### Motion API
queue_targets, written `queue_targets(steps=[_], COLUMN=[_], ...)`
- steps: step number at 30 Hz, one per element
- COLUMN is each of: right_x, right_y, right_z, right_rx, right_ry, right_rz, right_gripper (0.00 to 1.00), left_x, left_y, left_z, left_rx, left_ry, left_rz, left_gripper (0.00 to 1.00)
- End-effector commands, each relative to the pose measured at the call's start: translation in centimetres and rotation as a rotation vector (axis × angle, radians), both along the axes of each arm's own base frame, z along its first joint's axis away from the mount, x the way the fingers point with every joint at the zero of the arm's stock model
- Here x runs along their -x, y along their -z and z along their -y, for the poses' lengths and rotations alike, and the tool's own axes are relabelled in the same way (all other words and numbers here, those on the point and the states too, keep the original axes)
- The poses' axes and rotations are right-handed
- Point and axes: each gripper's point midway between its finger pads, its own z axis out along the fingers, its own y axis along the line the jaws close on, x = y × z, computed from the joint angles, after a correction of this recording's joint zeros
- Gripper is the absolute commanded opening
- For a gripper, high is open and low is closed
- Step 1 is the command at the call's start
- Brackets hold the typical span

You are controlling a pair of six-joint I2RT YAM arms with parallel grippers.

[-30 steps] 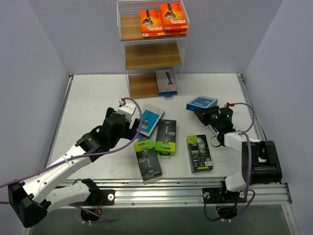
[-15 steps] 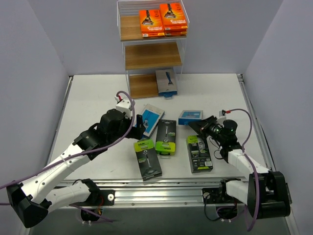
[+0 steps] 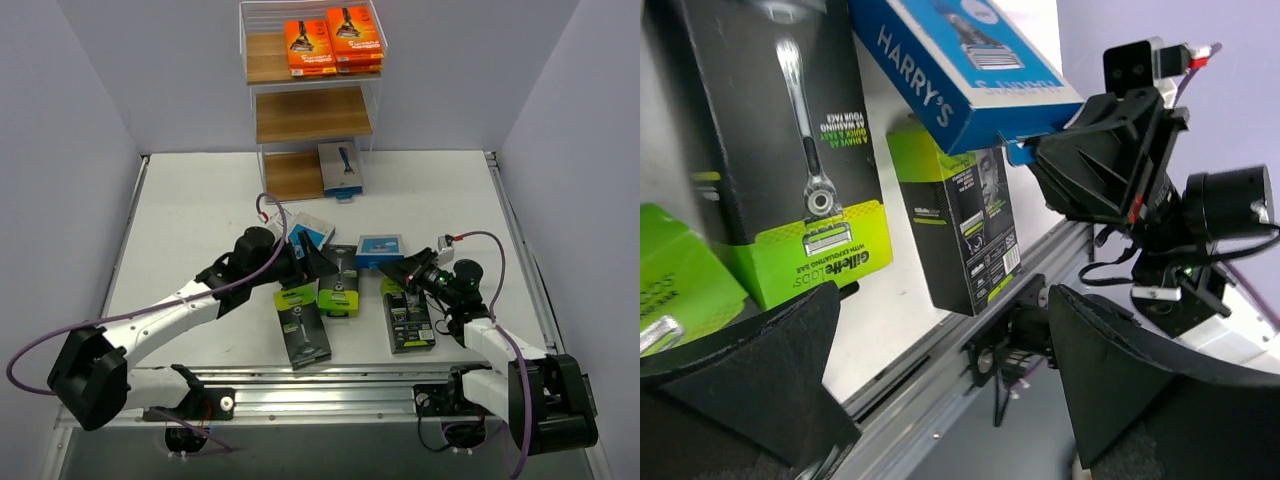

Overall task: Place and organize the shaving razors onto the shelf
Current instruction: Pass the shaving razor from the right arm to the left

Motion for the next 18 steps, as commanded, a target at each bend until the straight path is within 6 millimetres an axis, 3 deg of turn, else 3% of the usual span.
queue_targets(steps=[1,8,13,18], right_x=[1.4,2.6,3.3,4.0], right_y=[-2.8,-2.7,-1.7,-0.5], right_z=[-1.1,-1.4,-1.4,-1.5], right_rx=[-0.061,-0.081,-0.069,-0.056], right_ry=[-0.096,-0.126,-0.13,-0.139], right_rz=[0.137,0.16,0.157,0.138], right_gripper=[0.0,0.0,0.0,0.0], left_x=[-0.2,-1.6,-2.2,-2.2], left_y=[-2.5,0.1,0.6,2.5], left_z=[2.7,4.6,6.2,8.2], left_rx=[0.198,0.285,0.377,0.361], left_ry=[0.037,-0.002,-0.008,-0.011], left_rz=[-0.022,-0.146,-0.191,-0.247], left_gripper=[0.94,0.94,0.94,0.94])
